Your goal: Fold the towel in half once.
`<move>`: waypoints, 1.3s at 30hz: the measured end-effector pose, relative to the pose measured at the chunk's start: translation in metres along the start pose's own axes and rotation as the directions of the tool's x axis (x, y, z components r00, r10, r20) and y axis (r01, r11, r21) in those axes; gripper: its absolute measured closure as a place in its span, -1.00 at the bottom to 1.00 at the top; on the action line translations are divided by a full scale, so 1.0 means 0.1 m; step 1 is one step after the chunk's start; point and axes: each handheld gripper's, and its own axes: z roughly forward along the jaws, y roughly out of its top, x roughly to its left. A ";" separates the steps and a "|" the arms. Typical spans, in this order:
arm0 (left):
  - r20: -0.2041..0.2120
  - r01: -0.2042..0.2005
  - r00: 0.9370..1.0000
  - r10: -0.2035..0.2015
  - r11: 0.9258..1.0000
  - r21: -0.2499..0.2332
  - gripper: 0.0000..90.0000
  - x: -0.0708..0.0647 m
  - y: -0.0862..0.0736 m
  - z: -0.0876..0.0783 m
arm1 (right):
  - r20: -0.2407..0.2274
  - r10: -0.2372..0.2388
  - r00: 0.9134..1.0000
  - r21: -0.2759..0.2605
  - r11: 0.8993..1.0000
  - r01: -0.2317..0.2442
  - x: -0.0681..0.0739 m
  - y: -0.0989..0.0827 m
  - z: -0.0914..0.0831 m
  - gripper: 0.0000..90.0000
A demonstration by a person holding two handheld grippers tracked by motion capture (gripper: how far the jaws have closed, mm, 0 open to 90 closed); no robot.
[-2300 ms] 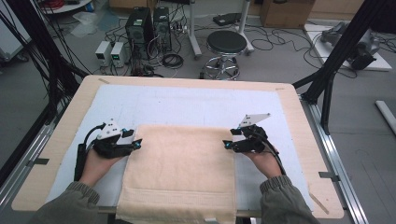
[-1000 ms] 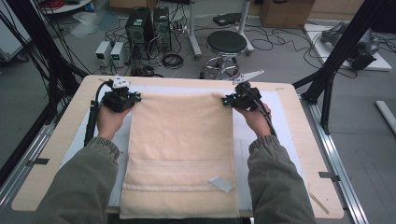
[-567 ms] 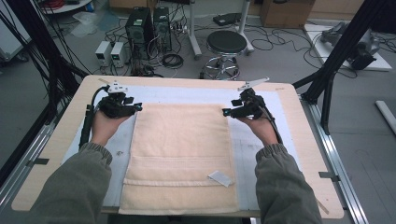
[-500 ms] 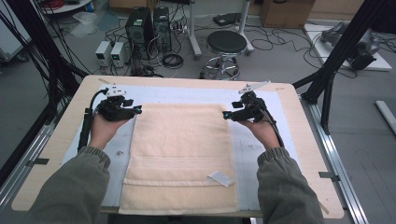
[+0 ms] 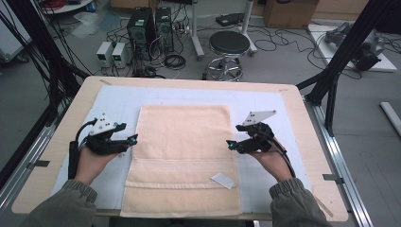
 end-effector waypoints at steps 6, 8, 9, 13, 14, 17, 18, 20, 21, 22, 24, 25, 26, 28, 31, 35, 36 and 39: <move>0.033 0.018 0.999 -0.017 1.000 -0.013 -0.24 -0.21 -0.21 -0.18 | -0.013 -0.018 1.000 -0.011 1.000 0.018 0.20 -0.12 -0.12 -0.38; 0.047 0.002 0.999 -0.002 1.000 -0.005 -0.24 -0.28 -0.25 -0.22 | -0.021 -0.005 1.000 -0.027 1.000 0.005 0.25 -0.19 -0.13 -0.38; 0.057 -0.002 0.998 0.002 1.000 -0.001 -0.24 -0.33 -0.27 -0.23 | -0.027 -0.002 1.000 -0.034 0.999 0.001 0.28 -0.22 -0.13 -0.37; 0.101 -0.034 0.994 0.032 0.999 0.020 -0.23 -0.46 -0.35 -0.26 | -0.061 -0.018 0.998 -0.029 0.999 0.016 0.41 -0.36 -0.06 -0.28; 0.114 -0.042 0.993 0.038 0.999 0.025 -0.21 -0.49 -0.37 -0.26 | -0.073 -0.026 0.997 -0.024 0.999 0.024 0.43 -0.39 -0.03 -0.25; 0.175 -0.056 0.983 0.048 0.997 0.045 0.03 -0.52 -0.43 -0.23 | -0.100 -0.026 0.995 -0.002 1.000 0.026 0.51 -0.49 0.05 -0.11; 0.186 -0.057 0.982 0.045 0.997 0.058 0.08 -0.53 -0.44 -0.22 | -0.110 -0.027 0.994 0.008 1.000 0.028 0.53 -0.53 0.08 -0.07; 0.206 -0.059 0.978 0.044 0.996 0.070 0.14 -0.55 -0.47 -0.19 | -0.132 -0.027 0.991 0.029 0.999 0.032 0.54 -0.58 0.14 0.02; 0.217 -0.063 0.975 0.046 0.995 0.075 0.19 -0.55 -0.47 -0.18 | -0.138 -0.028 0.990 0.036 0.999 0.033 0.55 -0.59 0.15 0.05; 0.224 -0.063 0.974 0.043 0.995 0.081 0.22 -0.55 -0.48 -0.16 | -0.145 -0.027 0.989 0.045 0.998 0.034 0.56 -0.60 0.17 0.09; 0.240 -0.076 0.969 0.051 0.992 0.096 0.28 -0.57 -0.49 -0.13 | -0.154 -0.037 0.987 0.062 0.997 0.047 0.57 -0.61 0.20 0.16; 0.247 -0.086 0.967 0.057 0.991 0.106 0.33 -0.58 -0.50 -0.12 | -0.156 -0.041 0.987 0.075 0.996 0.054 0.58 -0.61 0.22 0.21; 0.263 -0.109 0.962 0.074 0.986 0.124 0.38 -0.60 -0.52 -0.09 | -0.160 -0.042 0.986 0.076 0.996 0.054 0.60 -0.62 0.24 0.24; 0.269 -0.140 0.958 0.098 0.980 0.141 0.45 -0.63 -0.54 -0.05 | -0.154 -0.048 0.987 0.071 0.996 0.059 0.61 -0.63 0.24 0.35; 0.268 -0.139 0.959 0.097 0.980 0.143 0.55 -0.64 -0.53 -0.04 | -0.162 -0.062 0.985 0.062 0.995 0.073 0.61 -0.64 0.24 0.59; 0.269 -0.138 0.958 0.097 0.981 0.139 0.74 -0.65 -0.53 -0.03 | -0.169 -0.069 0.983 0.062 0.995 0.081 0.61 -0.63 0.24 0.80; 0.266 -0.148 0.958 0.107 0.979 0.139 0.77 -0.66 -0.52 -0.03 | -0.176 -0.067 0.982 0.060 0.995 0.079 0.60 -0.63 0.24 0.81; 0.265 -0.163 0.957 0.122 0.977 0.138 0.84 -0.66 -0.51 -0.03 | -0.175 -0.069 0.982 0.060 0.995 0.081 0.60 -0.63 0.24 0.86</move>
